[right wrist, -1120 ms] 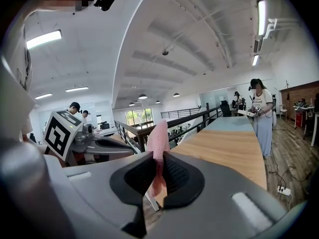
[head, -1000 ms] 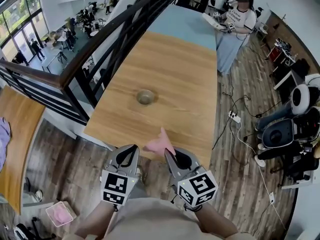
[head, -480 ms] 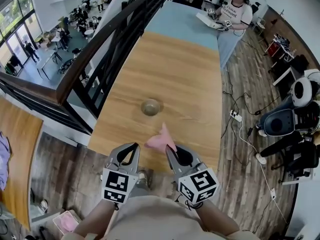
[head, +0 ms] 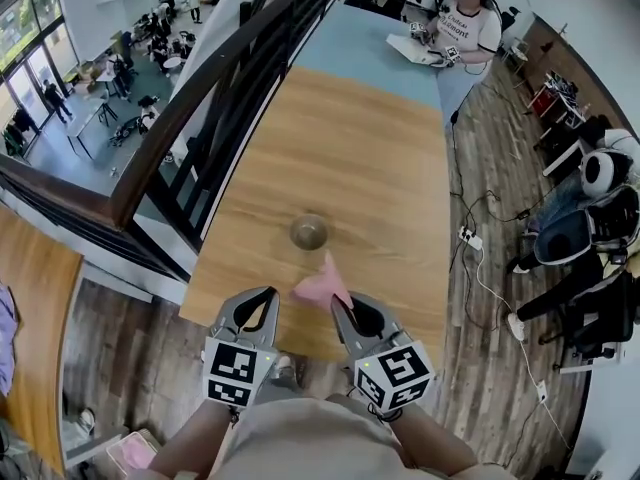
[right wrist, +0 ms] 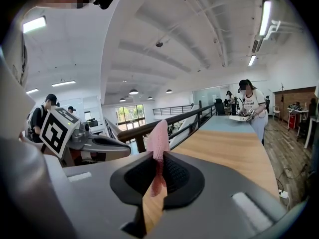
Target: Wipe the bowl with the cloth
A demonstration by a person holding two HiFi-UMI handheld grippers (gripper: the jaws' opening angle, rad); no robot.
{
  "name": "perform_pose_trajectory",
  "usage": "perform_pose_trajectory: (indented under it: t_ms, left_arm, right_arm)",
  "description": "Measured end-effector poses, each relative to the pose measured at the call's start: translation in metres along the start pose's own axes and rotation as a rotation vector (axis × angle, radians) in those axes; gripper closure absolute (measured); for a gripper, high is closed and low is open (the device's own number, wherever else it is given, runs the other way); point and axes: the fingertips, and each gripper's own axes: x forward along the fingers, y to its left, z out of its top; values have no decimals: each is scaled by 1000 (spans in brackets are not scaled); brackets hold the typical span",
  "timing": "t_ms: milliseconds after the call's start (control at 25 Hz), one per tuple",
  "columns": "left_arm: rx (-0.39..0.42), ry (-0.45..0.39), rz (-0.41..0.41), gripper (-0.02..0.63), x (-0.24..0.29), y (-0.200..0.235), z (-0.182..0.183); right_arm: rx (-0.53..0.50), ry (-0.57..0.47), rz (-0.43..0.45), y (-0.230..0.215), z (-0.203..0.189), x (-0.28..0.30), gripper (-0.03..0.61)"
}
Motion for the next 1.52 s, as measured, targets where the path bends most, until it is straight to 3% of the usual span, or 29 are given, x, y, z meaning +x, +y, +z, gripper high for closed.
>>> perform_pose_trajectory:
  t_ms: [400, 960, 1520]
  left_arm:
    - [-61, 13, -2, 612, 10, 8, -7]
    - [-120, 41, 52, 607, 27, -2, -2]
    - [-50, 114, 84, 529, 95, 13, 1]
  right_arm:
    - [24, -10, -53, -18, 3, 8, 552]
    - [25, 13, -4, -51, 0, 12, 552]
    - [46, 25, -22, -107, -11, 45, 552]
